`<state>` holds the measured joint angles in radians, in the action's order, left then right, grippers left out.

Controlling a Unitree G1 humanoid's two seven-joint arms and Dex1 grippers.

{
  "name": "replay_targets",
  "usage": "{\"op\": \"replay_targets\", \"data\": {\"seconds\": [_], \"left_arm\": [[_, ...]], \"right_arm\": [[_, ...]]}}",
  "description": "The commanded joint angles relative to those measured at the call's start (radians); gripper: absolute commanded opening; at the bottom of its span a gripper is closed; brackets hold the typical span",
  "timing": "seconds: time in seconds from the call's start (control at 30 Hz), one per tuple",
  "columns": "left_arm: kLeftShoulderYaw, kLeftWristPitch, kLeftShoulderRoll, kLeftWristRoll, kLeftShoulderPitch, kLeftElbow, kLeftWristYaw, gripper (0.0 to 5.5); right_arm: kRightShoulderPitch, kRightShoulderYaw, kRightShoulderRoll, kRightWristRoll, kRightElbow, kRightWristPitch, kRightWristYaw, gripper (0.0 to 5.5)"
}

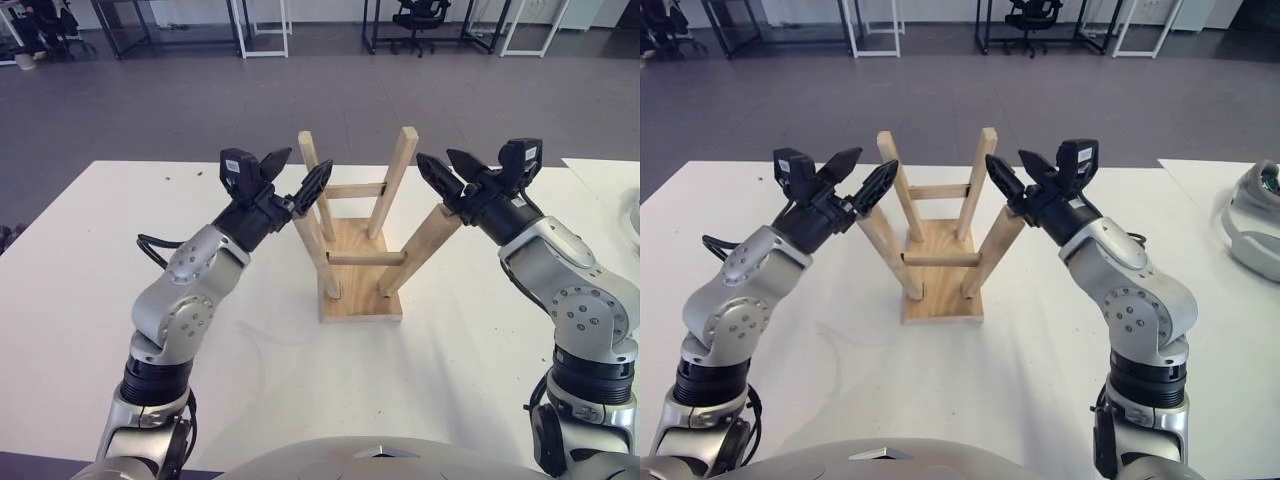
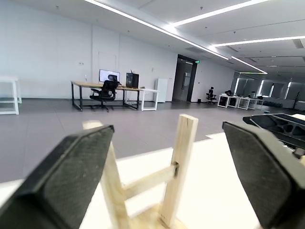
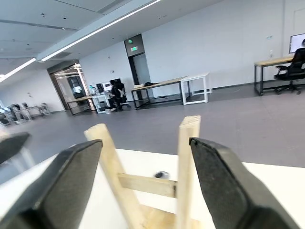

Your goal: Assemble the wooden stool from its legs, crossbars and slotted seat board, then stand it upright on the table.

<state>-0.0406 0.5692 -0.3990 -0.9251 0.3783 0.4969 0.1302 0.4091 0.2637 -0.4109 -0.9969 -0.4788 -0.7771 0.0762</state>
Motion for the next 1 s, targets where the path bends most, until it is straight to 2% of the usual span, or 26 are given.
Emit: {"op": "replay_targets", "data": {"seconds": [0.03, 0.1, 0.17, 0.23, 0.3, 0.37, 0.53, 0.63, 0.67, 0.7, 0.73, 0.77, 0.83, 0.93, 1.0], "left_arm": [[-0.152, 0.062, -0.07, -0.174, 0.225, 0.032, -0.051, 4.21], [-0.15, 0.085, -0.075, -0.197, 0.217, 0.051, -0.058, 4.21], [-0.112, 0.101, -0.055, -0.185, 0.133, 0.067, -0.053, 4.21], [0.003, 0.104, -0.03, -0.076, 0.004, 0.05, -0.043, 4.21], [0.194, 0.058, -0.031, 0.118, -0.13, -0.043, 0.012, 4.21], [0.296, 0.014, -0.036, 0.262, -0.19, -0.157, 0.04, 4.21], [0.145, 0.016, 0.025, 0.086, -0.065, -0.035, 0.046, 4.21], [-0.091, -0.021, 0.032, -0.204, 0.021, 0.015, -0.011, 4.21], [-0.175, -0.031, 0.012, -0.28, 0.037, 0.002, -0.016, 4.21], [-0.257, -0.043, -0.018, -0.308, 0.041, -0.042, -0.01, 4.21], [-0.314, -0.047, -0.042, -0.32, 0.036, -0.084, -0.001, 4.21], [-0.352, -0.05, -0.08, -0.277, -0.005, -0.128, 0.032, 4.21], [-0.351, -0.058, -0.139, -0.164, -0.106, -0.18, 0.121, 4.21], [-0.21, -0.198, -0.212, 0.163, -0.323, -0.312, 0.295, 4.21], [-0.139, -0.288, -0.254, 0.337, -0.45, -0.391, 0.373, 4.21]], "right_arm": [[0.224, 0.121, -0.041, -0.143, 0.039, 0.032, -0.031, 3.41], [0.219, 0.117, -0.045, -0.181, 0.009, 0.018, -0.04, 3.41], [0.109, 0.065, -0.03, -0.186, -0.043, -0.011, -0.048, 3.41], [-0.043, 0.002, -0.016, -0.168, -0.077, -0.046, -0.066, 3.41], [-0.166, -0.1, -0.019, -0.054, -0.056, -0.055, -0.066, 3.41], [-0.21, -0.163, -0.014, 0.03, -0.036, -0.034, -0.05, 3.41], [-0.096, -0.086, 0.023, -0.041, -0.044, 0.039, -0.024, 3.41], [-0.005, 0.109, 0.057, -0.261, 0.057, 0.118, -0.083, 3.41], [-0.001, 0.149, 0.051, -0.283, 0.103, 0.129, -0.084, 3.41], [-0.031, 0.141, 0.028, -0.233, 0.145, 0.128, -0.05, 3.41], [-0.066, 0.108, 0.001, -0.166, 0.173, 0.126, -0.006, 3.41], [-0.121, 0.008, -0.032, -0.05, 0.214, 0.142, 0.08, 3.41], [-0.195, -0.172, -0.069, 0.124, 0.279, 0.186, 0.255, 3.41], [-0.256, -0.396, -0.073, 0.226, 0.249, 0.215, 0.515, 3.41], [-0.298, -0.458, -0.085, 0.193, 0.125, 0.185, 0.613, 3.41]]}}
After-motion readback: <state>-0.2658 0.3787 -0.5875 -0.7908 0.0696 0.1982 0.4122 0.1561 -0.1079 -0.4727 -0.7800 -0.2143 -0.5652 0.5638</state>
